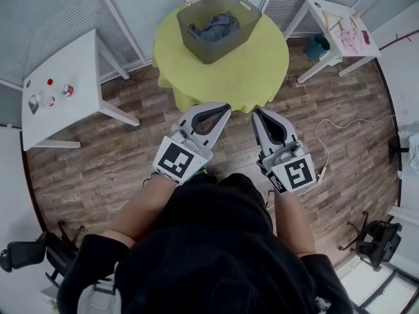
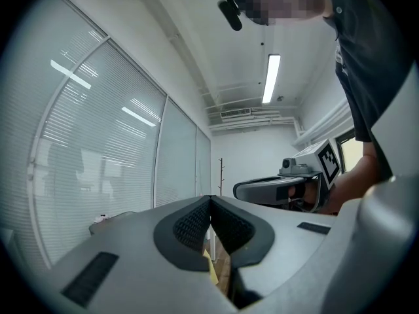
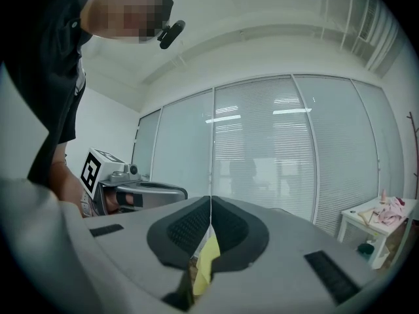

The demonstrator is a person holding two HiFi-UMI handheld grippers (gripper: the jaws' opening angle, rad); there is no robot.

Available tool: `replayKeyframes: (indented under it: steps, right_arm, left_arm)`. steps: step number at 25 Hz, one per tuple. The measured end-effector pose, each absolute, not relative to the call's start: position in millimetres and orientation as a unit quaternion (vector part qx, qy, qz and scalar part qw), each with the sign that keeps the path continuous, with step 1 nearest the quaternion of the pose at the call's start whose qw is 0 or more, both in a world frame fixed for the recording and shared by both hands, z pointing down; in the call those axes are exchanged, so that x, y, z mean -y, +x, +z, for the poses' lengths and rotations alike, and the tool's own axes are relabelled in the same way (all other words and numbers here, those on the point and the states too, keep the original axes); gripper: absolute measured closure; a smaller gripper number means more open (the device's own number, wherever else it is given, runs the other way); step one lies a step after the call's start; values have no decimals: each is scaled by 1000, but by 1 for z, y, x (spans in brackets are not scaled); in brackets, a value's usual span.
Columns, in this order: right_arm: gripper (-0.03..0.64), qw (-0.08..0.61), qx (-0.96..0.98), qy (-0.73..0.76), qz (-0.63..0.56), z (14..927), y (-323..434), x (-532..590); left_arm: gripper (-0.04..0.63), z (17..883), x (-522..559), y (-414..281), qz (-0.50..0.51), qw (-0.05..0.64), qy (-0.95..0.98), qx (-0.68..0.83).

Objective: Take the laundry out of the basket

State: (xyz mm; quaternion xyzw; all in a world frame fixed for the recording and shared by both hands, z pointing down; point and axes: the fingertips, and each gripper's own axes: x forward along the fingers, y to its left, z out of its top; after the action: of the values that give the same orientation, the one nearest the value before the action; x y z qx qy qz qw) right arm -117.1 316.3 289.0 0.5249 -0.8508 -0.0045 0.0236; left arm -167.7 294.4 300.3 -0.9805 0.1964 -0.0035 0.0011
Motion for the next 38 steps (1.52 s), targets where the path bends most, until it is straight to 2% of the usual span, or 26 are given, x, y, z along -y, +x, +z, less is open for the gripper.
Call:
replayKeyframes:
  steps: [18, 25, 38]
  right_arm:
    - [594, 23, 862, 506, -6, 291, -103, -253]
    - [594, 22, 871, 491, 2, 296, -74, -215]
    - [594, 14, 888, 460, 3, 297, 5, -152]
  left_arm:
    - [584, 301, -236, -154, -28, 16, -978, -207]
    - [584, 305, -197, -125, -24, -6, -973, -228]
    - [584, 305, -143, -40, -51, 2, -967, -250]
